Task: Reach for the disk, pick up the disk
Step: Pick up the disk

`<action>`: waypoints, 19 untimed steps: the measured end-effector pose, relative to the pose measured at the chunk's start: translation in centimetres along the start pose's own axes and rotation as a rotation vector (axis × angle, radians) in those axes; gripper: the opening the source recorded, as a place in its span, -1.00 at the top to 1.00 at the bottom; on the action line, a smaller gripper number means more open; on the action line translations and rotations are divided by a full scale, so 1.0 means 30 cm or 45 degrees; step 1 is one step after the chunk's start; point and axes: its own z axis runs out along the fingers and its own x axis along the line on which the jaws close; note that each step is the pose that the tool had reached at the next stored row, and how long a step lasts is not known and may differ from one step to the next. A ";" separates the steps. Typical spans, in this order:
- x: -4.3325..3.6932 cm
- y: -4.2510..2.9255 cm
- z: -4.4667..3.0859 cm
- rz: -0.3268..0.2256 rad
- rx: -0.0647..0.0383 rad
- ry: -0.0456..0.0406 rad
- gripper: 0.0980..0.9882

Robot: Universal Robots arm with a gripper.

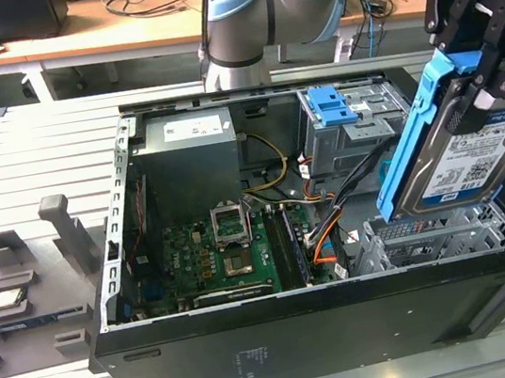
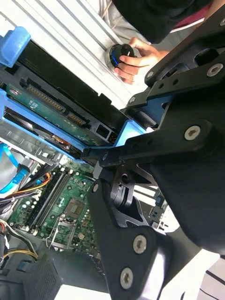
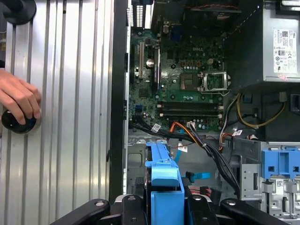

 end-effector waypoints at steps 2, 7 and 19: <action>0.000 -0.005 0.007 0.000 0.000 0.001 0.39; -0.003 -0.012 0.023 0.000 0.000 0.001 0.39; -0.043 -0.020 0.084 -0.003 0.000 0.007 0.39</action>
